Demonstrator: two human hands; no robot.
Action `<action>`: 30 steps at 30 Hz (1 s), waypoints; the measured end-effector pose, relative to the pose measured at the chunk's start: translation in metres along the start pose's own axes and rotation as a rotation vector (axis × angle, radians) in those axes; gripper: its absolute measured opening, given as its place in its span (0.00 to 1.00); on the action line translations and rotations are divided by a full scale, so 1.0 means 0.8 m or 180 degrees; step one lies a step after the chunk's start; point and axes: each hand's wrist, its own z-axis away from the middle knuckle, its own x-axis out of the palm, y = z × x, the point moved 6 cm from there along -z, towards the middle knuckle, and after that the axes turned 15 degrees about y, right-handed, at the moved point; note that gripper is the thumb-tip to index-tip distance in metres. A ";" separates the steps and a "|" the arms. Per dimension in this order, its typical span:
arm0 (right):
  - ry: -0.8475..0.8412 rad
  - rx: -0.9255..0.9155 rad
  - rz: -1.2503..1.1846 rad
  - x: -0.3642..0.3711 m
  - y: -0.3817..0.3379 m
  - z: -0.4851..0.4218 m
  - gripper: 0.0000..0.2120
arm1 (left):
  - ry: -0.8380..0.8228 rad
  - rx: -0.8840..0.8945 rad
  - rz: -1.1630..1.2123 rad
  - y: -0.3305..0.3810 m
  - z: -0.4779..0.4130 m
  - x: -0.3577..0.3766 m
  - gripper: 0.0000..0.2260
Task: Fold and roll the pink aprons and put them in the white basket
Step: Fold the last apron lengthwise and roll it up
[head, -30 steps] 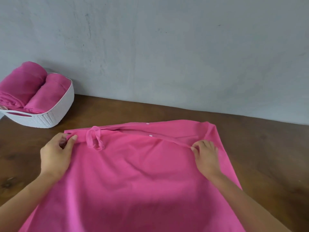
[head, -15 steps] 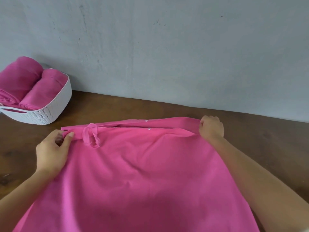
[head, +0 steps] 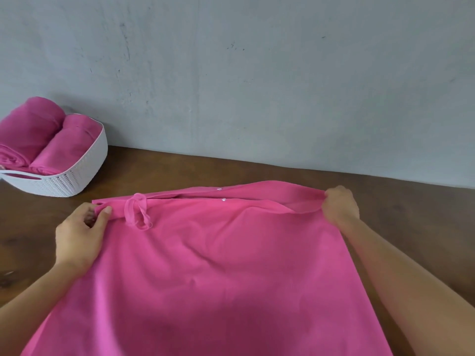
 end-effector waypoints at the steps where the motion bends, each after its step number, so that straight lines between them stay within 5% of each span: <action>1: 0.0046 -0.0065 0.0080 -0.007 0.004 0.003 0.12 | -0.0022 0.0001 0.0011 0.000 0.000 -0.001 0.09; 10: 0.0461 -0.0623 0.0706 -0.054 0.037 0.046 0.13 | -0.0102 -0.0101 0.0141 -0.007 -0.005 -0.004 0.11; 16: 0.0697 -0.0583 0.0783 -0.082 0.058 0.072 0.06 | -0.0270 -0.0333 0.0384 -0.008 -0.013 -0.009 0.13; 30: 0.0309 -0.0102 0.0245 -0.099 0.087 0.171 0.07 | -0.0506 -0.0275 0.0430 0.000 -0.016 -0.025 0.10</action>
